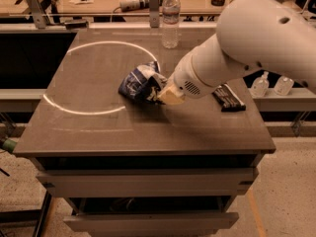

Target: Move blue chip bag near water bottle

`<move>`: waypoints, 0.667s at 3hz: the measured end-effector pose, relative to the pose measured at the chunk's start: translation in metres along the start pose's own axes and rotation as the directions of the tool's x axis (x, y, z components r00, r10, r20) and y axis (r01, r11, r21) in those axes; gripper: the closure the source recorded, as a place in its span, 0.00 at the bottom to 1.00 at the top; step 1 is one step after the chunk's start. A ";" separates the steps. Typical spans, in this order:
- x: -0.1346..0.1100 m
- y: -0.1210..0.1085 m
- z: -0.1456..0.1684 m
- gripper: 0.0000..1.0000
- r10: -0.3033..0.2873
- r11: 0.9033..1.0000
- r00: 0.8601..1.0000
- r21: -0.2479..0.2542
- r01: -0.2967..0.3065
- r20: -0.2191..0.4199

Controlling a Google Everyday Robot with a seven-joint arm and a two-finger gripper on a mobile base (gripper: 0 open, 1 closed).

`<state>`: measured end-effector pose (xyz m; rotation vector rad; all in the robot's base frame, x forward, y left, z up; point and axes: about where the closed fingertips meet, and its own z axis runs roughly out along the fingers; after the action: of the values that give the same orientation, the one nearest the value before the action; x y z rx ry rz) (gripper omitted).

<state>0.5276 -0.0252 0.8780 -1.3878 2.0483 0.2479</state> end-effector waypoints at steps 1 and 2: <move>-0.003 -0.039 -0.053 1.00 0.045 0.979 0.997 0.196 -0.056 0.060; 0.004 -0.076 -0.103 1.00 0.082 0.921 0.993 0.375 -0.107 0.080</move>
Offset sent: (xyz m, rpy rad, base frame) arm 0.0359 -0.1610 0.1429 -0.0495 -0.4355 -0.5220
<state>0.5523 -0.1106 0.9694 -1.0324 1.9839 -0.0642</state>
